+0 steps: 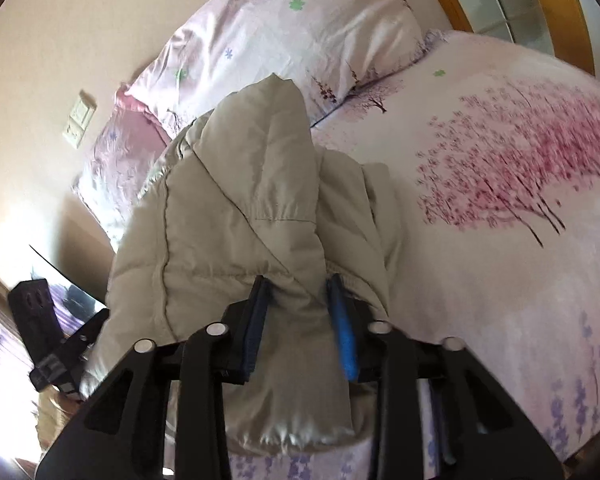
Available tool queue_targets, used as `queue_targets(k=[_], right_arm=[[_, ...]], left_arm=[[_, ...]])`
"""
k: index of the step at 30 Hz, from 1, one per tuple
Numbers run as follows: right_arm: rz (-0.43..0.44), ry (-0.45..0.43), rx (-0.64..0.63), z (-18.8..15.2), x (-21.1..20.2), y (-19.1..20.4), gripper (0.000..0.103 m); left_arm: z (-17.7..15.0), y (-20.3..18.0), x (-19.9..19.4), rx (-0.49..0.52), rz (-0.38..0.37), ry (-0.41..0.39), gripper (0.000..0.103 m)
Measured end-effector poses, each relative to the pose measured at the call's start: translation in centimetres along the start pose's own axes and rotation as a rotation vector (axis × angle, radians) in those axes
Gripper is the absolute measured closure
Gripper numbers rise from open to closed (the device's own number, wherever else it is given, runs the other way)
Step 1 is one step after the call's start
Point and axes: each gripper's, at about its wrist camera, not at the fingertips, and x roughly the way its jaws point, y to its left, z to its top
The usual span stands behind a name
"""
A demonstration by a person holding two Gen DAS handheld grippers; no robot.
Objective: Fold large clothes
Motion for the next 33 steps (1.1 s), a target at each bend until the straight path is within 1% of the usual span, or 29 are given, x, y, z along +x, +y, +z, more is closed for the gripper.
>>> queue_targets(k=[1, 2, 5, 7, 9, 10, 12, 15, 16, 17, 19, 20, 21, 22, 23, 24, 27, 28, 30, 31, 32, 33], right_arm=[[-0.036, 0.002, -0.036, -0.2, 0.3, 0.5, 0.093], [-0.07, 0.01, -0.046, -0.2, 0.5, 0.7, 0.096], [-0.115, 0.053, -0.016, -0.3, 0.7, 0.0, 0.097], [-0.14, 0.088, 0.009, -0.7, 1.2, -0.9, 0.098], [-0.143, 0.094, 0.027, -1.0, 1.5, -1.3, 0.098], [-0.154, 0.086, 0.004, -1.1, 1.5, -0.9, 0.098], [-0.193, 0.035, -0.046, -1.2, 0.6, 0.3, 0.097], [-0.218, -0.08, -0.09, -1.5, -1.6, 1.5, 0.097], [-0.207, -0.129, -0.114, -1.8, -2.6, 2.2, 0.097], [-0.191, -0.149, -0.128, -2.1, -3.1, 2.6, 0.097], [-0.146, -0.156, -0.162, -2.7, -3.5, 3.4, 0.097], [-0.142, -0.14, -0.187, -3.0, -3.2, 3.7, 0.097], [-0.168, -0.111, -0.215, -3.2, -2.5, 3.9, 0.097], [-0.234, -0.042, -0.25, -3.5, -0.7, 4.0, 0.097], [-0.258, -0.007, -0.265, -3.8, 0.4, 3.7, 0.097], [-0.259, 0.004, -0.261, -3.9, 0.9, 3.4, 0.098], [-0.187, 0.047, -0.159, -2.9, 1.6, 1.6, 0.098], [-0.164, 0.061, -0.138, -2.6, 1.5, 1.2, 0.098], [-0.149, 0.077, -0.124, -2.5, 1.1, 1.1, 0.097], [-0.145, 0.087, -0.11, -2.1, 0.7, 1.1, 0.093], [-0.148, 0.093, -0.103, -1.8, 0.2, 1.3, 0.084], [-0.146, 0.086, -0.097, -1.2, -0.5, 1.6, 0.07]], left_arm=[[0.0, -0.2, 0.0, 0.0, -0.001, -0.001, 0.003], [0.1, -0.2, -0.1, -0.002, -0.004, -0.005, 0.003], [0.4, 0.1, -1.1, -0.022, 0.005, -0.034, 0.003], [0.9, 1.0, -1.6, -0.048, 0.011, -0.049, 0.003], [1.2, 1.7, -1.6, -0.07, 0.021, -0.044, 0.003], [1.3, 1.9, -1.2, -0.076, 0.027, -0.024, 0.003], [1.1, 1.7, -0.3, -0.06, 0.049, 0.009, 0.002], [0.8, 1.4, -0.1, -0.037, 0.077, 0.014, 0.002], [0.8, 1.4, -0.1, -0.04, 0.076, 0.021, 0.002], [0.8, 1.5, 0.0, -0.043, 0.075, 0.027, 0.002], [0.7, 1.5, 0.3, -0.041, 0.077, 0.036, 0.002], [0.7, 1.4, 0.4, -0.04, 0.08, 0.038, 0.002], [0.6, 1.4, 0.5, -0.039, 0.082, 0.039, 0.002], [0.5, 1.4, 0.7, -0.043, 0.078, 0.039, 0.002], [0.4, 1.4, 0.8, -0.047, 0.063, 0.04, 0.002], [0.3, 1.3, 0.9, -0.052, 0.05, 0.039, 0.002], [0.5, 1.6, 0.4, -0.075, 0.027, 0.009, 0.002], [0.6, 2.0, 0.0, -0.098, -0.002, 0.004, 0.003], [0.8, 2.9, -0.6, -0.148, -0.059, -0.007, 0.003], [0.9, 3.4, -0.9, -0.172, -0.077, -0.013, 0.003], [1.0, 4.1, -1.3, -0.195, -0.093, -0.019, 0.003], [1.1, 4.5, -1.5, -0.21, -0.102, -0.022, 0.003]])
